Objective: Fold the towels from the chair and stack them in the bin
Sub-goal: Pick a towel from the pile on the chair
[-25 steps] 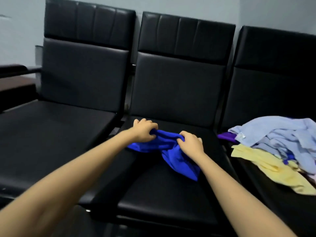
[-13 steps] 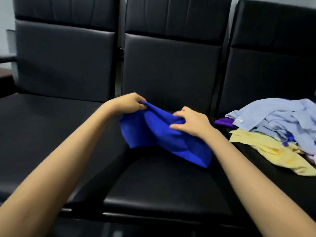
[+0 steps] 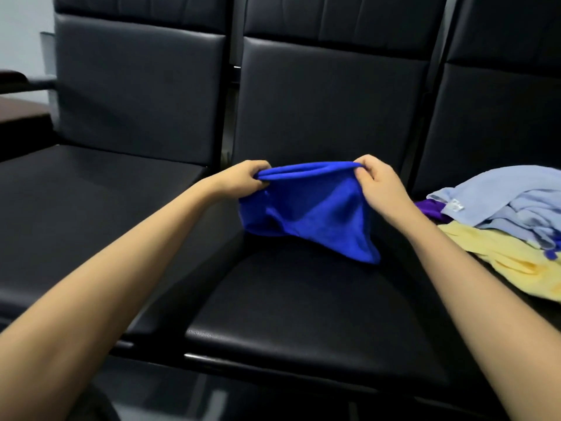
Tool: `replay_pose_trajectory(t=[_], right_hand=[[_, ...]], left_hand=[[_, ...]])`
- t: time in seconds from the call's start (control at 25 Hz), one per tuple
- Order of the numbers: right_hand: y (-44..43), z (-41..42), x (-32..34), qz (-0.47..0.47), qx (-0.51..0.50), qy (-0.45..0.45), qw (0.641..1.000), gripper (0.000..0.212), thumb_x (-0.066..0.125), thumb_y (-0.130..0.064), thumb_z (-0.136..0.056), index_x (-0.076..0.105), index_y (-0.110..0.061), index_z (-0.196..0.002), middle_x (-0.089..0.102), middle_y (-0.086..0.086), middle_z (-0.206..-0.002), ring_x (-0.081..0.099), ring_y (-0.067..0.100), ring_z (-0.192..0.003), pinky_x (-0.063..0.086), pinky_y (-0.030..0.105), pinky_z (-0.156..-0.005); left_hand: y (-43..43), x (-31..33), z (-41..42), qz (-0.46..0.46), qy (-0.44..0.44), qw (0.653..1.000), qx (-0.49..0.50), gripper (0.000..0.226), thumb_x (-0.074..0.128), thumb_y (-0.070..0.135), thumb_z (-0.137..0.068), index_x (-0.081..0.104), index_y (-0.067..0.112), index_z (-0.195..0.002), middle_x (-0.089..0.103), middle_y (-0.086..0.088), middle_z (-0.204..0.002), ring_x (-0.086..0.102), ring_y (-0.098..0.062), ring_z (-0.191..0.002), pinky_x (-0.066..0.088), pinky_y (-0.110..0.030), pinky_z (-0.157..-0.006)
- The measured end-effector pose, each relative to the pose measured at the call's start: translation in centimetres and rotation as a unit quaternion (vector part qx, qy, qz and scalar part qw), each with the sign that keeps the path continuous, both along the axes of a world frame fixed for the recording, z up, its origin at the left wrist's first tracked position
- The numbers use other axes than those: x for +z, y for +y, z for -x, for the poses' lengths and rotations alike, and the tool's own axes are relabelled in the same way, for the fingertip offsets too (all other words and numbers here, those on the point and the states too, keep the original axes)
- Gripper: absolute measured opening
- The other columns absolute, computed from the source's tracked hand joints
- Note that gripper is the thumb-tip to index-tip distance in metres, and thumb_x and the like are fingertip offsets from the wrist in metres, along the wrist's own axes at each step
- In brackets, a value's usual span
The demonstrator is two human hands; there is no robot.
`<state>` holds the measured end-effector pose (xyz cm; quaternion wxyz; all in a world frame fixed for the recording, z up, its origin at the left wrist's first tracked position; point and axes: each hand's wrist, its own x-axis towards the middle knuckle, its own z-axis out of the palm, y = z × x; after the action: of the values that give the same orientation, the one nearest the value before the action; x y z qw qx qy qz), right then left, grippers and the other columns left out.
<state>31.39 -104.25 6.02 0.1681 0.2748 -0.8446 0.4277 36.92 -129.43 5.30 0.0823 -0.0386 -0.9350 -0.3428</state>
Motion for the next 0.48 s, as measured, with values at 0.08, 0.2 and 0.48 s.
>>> replay_pose_trajectory(t=[0.08, 0.2, 0.48], right_hand=[[0.8, -0.5, 0.4, -0.039, 0.031, -0.048, 0.998, 0.013, 0.053, -0.023, -0.094, 0.056, -0.013, -0.088, 0.051, -0.004, -0.069, 0.045, 0.004, -0.065, 0.034, 0.027, -0.063], [2.1, -1.0, 0.4, -0.405, 0.007, -0.099, 0.909, 0.042, 0.070, -0.052, -0.075, 0.061, -0.020, -0.100, 0.060, -0.004, -0.091, 0.057, 0.016, -0.084, 0.042, 0.030, -0.072], [1.2, -0.2, -0.7, -0.158, -0.138, -0.359, 0.909, 0.009, 0.045, -0.006, -0.089, 0.053, -0.008, -0.087, 0.054, 0.014, -0.079, 0.053, 0.028, -0.073, 0.042, 0.034, -0.059]], left_hand=[[0.0, 0.2, -0.5, -0.002, -0.045, 0.999, -0.030, 0.013, 0.067, 0.027, -0.086, 0.059, 0.018, -0.090, 0.061, 0.003, -0.084, 0.055, -0.013, -0.079, 0.045, -0.024, -0.068], [-0.1, 0.5, -1.0, 0.140, -0.148, 0.976, -0.072, 0.033, 0.082, 0.028, -0.072, 0.061, 0.020, -0.096, 0.065, 0.006, -0.093, 0.060, -0.010, -0.086, 0.047, -0.025, -0.079], [1.6, 0.6, -0.9, 0.284, -0.355, 0.889, -0.059, 0.034, 0.071, 0.019, -0.083, 0.059, 0.016, -0.114, 0.064, -0.004, -0.104, 0.061, -0.021, -0.093, 0.051, -0.030, -0.075]])
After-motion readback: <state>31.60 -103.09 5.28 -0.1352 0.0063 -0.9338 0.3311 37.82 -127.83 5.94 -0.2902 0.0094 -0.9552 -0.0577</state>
